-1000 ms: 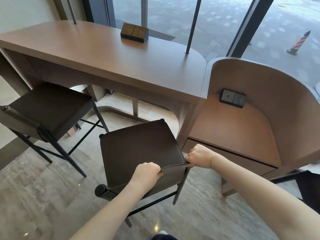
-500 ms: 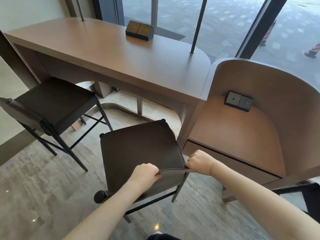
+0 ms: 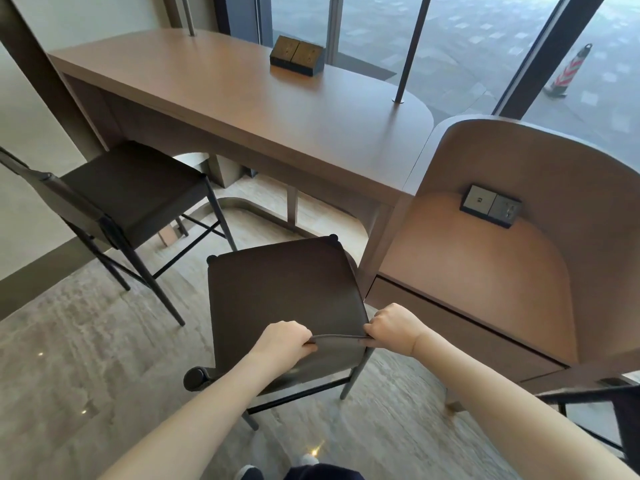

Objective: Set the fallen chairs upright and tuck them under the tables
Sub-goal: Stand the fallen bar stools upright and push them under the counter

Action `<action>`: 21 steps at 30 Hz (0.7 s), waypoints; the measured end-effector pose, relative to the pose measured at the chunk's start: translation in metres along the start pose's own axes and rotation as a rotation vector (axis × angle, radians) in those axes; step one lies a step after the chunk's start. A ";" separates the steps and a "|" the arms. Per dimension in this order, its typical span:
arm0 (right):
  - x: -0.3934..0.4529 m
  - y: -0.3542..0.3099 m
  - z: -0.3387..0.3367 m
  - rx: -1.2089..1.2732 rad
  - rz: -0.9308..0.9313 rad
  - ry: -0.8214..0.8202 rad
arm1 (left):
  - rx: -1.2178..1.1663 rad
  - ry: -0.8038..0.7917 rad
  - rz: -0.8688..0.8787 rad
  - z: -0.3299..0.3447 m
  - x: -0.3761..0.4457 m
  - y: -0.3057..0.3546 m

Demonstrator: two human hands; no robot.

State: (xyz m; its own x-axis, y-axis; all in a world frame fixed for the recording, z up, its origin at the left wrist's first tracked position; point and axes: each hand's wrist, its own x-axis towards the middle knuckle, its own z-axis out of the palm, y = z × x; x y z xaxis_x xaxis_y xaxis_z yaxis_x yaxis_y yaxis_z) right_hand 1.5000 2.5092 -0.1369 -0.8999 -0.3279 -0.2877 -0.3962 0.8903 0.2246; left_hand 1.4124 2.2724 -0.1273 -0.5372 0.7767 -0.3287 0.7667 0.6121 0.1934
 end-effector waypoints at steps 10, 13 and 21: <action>0.027 -0.051 -0.037 0.397 0.167 -0.110 | -0.047 0.036 -0.114 -0.003 -0.042 -0.023; 0.049 -0.071 -0.045 0.489 0.102 -0.054 | 0.010 -0.013 -0.195 -0.003 -0.067 -0.044; 0.076 -0.084 -0.059 0.505 0.040 -0.115 | 0.249 -0.128 -0.186 -0.003 -0.080 -0.057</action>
State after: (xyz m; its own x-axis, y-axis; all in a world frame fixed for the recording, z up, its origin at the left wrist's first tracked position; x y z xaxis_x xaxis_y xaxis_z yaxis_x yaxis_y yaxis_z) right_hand 1.4541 2.3904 -0.1224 -0.8753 -0.2791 -0.3949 -0.1993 0.9523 -0.2312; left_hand 1.4106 2.1757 -0.1093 -0.6399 0.6201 -0.4538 0.7303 0.6746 -0.1080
